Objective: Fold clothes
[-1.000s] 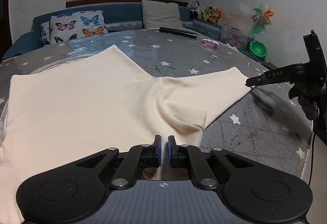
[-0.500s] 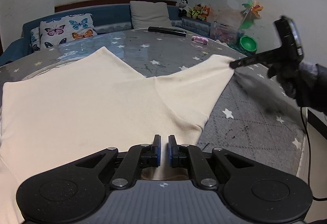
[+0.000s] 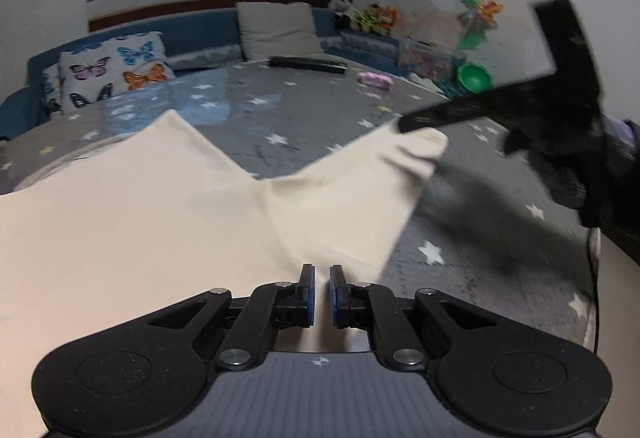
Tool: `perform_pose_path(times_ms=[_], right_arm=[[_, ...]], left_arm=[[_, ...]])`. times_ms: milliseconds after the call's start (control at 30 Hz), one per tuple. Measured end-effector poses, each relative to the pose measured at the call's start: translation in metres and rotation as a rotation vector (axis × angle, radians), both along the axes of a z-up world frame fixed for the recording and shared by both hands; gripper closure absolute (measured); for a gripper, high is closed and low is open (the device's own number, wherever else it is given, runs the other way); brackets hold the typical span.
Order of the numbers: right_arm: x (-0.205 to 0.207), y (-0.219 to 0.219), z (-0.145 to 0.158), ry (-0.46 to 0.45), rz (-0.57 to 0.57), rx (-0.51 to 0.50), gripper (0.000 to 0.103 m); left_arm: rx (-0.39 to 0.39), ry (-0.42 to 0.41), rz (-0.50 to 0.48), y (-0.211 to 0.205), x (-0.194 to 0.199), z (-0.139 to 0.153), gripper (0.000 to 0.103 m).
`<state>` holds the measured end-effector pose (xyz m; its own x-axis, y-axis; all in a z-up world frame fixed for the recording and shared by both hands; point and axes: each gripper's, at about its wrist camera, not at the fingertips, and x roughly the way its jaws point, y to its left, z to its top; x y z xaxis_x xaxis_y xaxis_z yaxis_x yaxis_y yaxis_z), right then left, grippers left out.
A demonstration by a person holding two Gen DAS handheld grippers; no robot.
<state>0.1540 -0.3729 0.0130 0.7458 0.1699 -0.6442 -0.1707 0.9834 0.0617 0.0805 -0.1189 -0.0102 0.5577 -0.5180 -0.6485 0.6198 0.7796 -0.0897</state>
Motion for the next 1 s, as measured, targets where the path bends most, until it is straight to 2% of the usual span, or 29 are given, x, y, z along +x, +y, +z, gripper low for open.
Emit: perform_pose_path(times_ms=[233, 467, 633, 833, 1000], right_arm=[[0.035, 0.001, -0.024, 0.035, -0.051, -0.005, 0.076], [0.002, -0.024, -0.007, 0.025, -0.103, 0.032, 0.075], [-0.021, -0.033, -0.016, 0.062, -0.127, 0.016, 0.072], [-0.021, -0.057, -0.016, 0.033, -0.234, 0.041, 0.071], [-0.009, -0.067, -0.025, 0.04, -0.262, 0.094, 0.072]], left_arm=[[0.001, -0.003, -0.02, -0.001, -0.001, -0.004, 0.095], [-0.016, -0.003, 0.003, 0.001, -0.003, -0.002, 0.094], [-0.005, -0.01, 0.003, -0.002, -0.004, -0.003, 0.093], [-0.012, -0.031, 0.038, 0.006, -0.005, 0.007, 0.083], [-0.006, -0.046, 0.087, 0.014, -0.002, 0.014, 0.077]])
